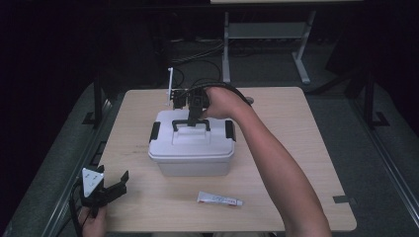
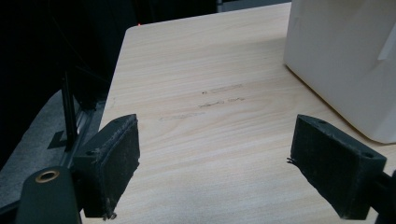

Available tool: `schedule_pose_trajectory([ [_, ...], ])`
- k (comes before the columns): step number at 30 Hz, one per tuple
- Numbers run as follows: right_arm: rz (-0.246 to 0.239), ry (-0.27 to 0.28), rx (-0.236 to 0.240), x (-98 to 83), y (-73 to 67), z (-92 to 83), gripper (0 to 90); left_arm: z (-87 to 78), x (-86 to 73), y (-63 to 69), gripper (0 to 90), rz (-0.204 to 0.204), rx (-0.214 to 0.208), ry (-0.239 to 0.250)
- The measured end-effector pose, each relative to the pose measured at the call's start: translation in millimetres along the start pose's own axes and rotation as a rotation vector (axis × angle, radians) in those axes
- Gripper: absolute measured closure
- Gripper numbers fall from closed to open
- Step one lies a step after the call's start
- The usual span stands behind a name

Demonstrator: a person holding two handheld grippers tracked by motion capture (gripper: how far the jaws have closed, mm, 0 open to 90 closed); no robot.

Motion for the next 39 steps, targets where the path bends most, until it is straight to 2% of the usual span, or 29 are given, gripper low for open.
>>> schedule_pose_trajectory([
  [21,0.008,0.036,-0.007,-5.6,-0.6,-16.3,83.9,0.0,-0.5,0.5,15.0,0.000,-0.003,0.001],
  [39,0.030,0.036,-0.058,-35.4,-11.5,-52.8,83.9,-0.6,0.0,1.9,15.0,0.001,0.000,0.010],
])
Point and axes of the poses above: each handheld gripper's, and its own axes: z roughly forward along the jaws, x roughly out of its top, y roughly to its right, the point moved 3 cm from there along z, roughly forward along the jaws, and after that the axes turned 2 degrees about -y, right-handed, at the moved point
